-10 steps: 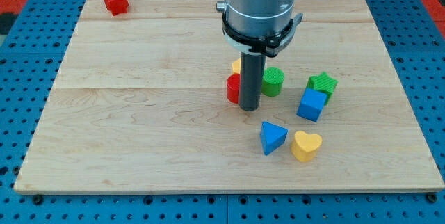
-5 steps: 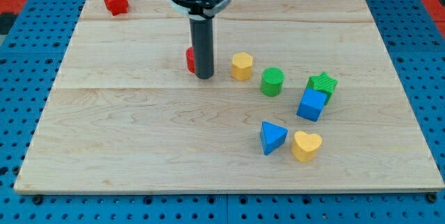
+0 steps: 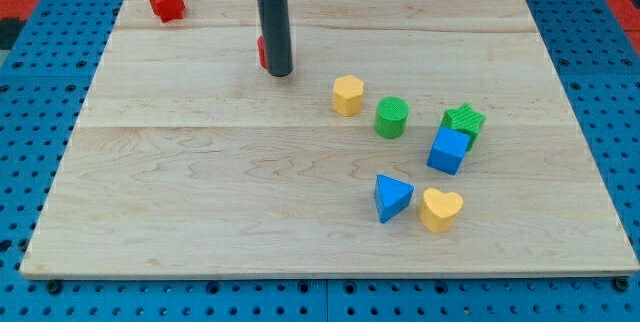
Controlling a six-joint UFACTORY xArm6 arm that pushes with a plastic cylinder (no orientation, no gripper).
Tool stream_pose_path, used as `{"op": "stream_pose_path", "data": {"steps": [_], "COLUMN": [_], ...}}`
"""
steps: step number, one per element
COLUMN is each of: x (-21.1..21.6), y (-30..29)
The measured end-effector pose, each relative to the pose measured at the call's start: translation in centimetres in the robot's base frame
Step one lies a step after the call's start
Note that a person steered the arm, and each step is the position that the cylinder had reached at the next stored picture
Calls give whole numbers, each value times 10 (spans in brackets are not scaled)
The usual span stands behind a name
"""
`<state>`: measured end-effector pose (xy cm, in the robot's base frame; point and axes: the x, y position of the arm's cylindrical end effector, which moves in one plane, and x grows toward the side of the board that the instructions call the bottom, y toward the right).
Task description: Push the red circle into the red star
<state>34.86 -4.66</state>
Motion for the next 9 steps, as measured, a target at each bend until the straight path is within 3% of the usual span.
{"op": "stream_pose_path", "data": {"steps": [5, 9], "x": [-110, -122], "y": [-25, -107]}}
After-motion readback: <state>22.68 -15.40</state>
